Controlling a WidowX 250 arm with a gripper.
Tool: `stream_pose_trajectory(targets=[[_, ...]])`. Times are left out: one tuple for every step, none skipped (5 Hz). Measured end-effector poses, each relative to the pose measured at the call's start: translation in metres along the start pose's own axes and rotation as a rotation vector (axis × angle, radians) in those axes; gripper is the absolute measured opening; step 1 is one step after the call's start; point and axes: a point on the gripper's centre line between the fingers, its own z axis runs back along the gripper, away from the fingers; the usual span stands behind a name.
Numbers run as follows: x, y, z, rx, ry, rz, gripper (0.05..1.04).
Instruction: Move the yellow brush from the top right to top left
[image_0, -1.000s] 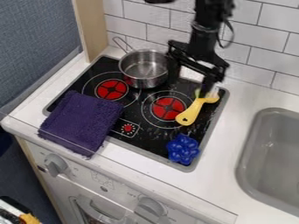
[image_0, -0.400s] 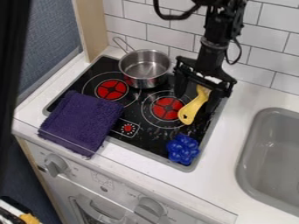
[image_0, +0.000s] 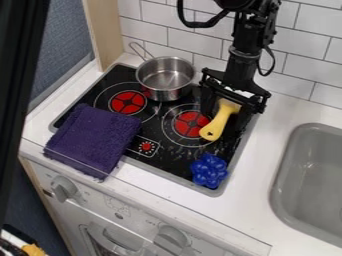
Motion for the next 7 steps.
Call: stream_pose_trajectory(targets=[[0.000,-0.001,-0.001,-0.005,-0.007,-0.023,0.703],[0.001,-0.001,-0.001,-0.002,-0.012,-0.034,0.413],[0.001,0.000,-0.001,0.002,-0.013,-0.072,0.331],[-0.003,0.004,0.003,0.026,-0.004,-0.123,0.331],[-0.014,0.034,0.027,0.036,-0.024,-0.054,0.331],[-0.031,0.092,0.052,0.017,-0.059,0.094,0.331],[-0.057,0.127,0.053,-0.005,-0.061,0.155,0.331]])
